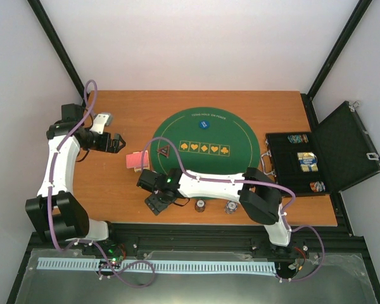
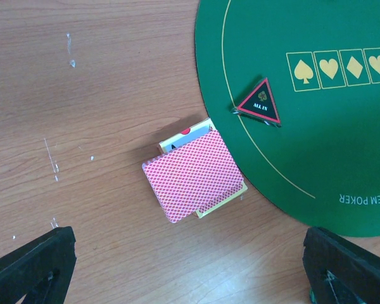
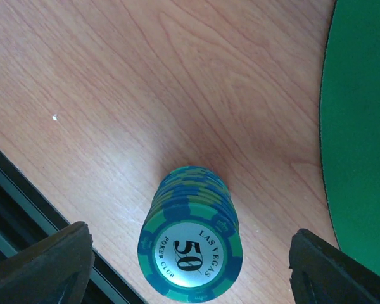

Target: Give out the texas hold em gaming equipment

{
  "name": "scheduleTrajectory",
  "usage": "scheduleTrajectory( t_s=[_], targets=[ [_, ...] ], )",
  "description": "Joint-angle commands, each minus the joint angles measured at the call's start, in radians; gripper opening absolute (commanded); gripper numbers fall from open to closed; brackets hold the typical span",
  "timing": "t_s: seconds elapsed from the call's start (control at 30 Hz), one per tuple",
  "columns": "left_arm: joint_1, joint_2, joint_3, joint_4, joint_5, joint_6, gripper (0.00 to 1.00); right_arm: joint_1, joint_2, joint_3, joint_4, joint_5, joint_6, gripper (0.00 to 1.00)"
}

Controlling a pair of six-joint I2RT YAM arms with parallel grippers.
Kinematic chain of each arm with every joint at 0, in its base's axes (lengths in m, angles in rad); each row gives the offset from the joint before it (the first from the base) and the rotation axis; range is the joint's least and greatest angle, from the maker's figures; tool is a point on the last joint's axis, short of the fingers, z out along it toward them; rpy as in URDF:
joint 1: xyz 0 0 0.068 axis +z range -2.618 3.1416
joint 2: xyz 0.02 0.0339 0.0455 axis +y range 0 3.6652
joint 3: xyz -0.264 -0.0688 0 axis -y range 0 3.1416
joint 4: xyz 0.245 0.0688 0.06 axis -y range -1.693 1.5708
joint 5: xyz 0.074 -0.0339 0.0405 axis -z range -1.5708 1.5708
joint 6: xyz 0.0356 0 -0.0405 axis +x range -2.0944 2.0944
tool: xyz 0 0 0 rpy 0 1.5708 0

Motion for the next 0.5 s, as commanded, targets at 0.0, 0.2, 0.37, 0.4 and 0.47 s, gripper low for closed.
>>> scheduleTrajectory(
  t_s=[0.0,0.2,0.37,0.4,0.47],
  targets=[
    [0.009,-0.017,0.031,0.009,0.003,-0.018,1.0,0.008,0.017,0.033,-0.018,0.007,-0.007,0.83],
    [0.009,-0.024,0.027,0.027,-0.005,-0.028,1.0,0.009,0.034,0.028,-0.012,0.001,-0.002,0.73],
    [0.008,-0.027,0.027,0.039,-0.015,-0.031,1.0,0.01,0.037,0.021,-0.006,0.002,0.004,0.69],
    [0.009,-0.027,0.028,0.04,-0.017,-0.032,1.0,0.008,0.038,0.021,-0.006,0.002,0.006,0.69],
    [0.008,-0.028,0.03,0.04,-0.018,-0.034,1.0,0.009,0.043,0.021,-0.005,0.002,0.009,0.69]
  ],
)
